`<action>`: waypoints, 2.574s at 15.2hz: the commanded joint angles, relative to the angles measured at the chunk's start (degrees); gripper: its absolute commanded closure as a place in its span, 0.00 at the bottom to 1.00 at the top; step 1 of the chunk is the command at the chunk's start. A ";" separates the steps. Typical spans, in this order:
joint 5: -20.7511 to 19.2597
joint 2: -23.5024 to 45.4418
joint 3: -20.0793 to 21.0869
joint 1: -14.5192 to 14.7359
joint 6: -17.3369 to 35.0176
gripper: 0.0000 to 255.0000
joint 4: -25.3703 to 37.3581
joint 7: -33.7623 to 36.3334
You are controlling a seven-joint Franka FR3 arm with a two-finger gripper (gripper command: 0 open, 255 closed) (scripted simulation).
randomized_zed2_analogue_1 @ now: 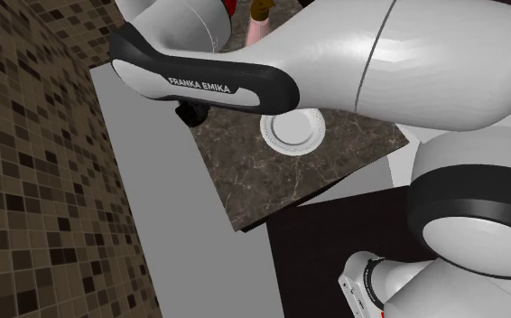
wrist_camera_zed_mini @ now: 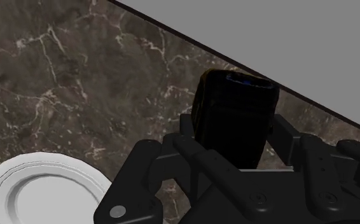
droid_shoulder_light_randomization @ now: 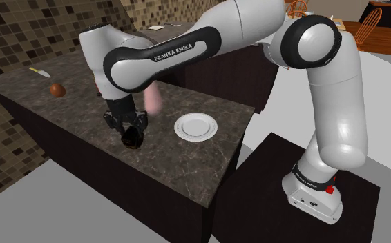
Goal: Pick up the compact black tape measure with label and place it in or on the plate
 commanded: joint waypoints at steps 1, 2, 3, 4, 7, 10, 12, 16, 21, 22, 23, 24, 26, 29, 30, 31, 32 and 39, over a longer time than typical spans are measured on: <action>1.11 -2.44 0.37 -1.75 0.36 1.00 -2.61 -1.07; 2.07 -4.51 0.61 -3.48 1.32 1.00 -5.45 -2.20; 3.06 -6.54 0.80 -5.14 2.21 1.00 -8.14 -3.42; 4.08 -8.52 0.94 -6.74 3.02 1.00 -10.69 -4.73; 7.24 -14.29 0.96 -11.12 5.03 1.00 -17.61 -9.07; 10.44 -19.76 0.38 -14.85 6.46 1.00 -23.59 -13.94; 12.47 -23.19 -0.38 -16.95 7.12 1.00 -27.13 -17.37; 15.94 -29.41 -2.69 -20.31 7.84 1.00 -33.26 -24.35; 18.71 -35.73 -6.64 -23.47 7.96 1.00 -39.32 -32.82; 18.88 -36.26 -7.08 -23.72 7.95 1.00 -39.82 -33.62; 18.80 -36.00 -7.04 -23.69 8.72 1.00 -40.36 -33.56; 18.71 -35.74 -6.99 -23.67 9.49 1.00 -40.89 -33.50; 18.51 -35.17 -6.87 -23.65 11.04 1.00 -41.92 -33.36; 18.14 -34.21 -6.69 -23.62 13.37 1.00 -43.37 -33.10; 18.00 -33.86 -6.64 -23.61 14.15 1.00 -43.83 -33.01; 17.85 -33.50 -6.58 -23.60 14.93 1.00 -44.28 -32.90; 17.69 -33.12 -6.53 -23.59 15.70 1.00 -44.72 -32.79; 16.63 -30.83 -6.29 -23.53 19.94 1.00 -46.88 -32.05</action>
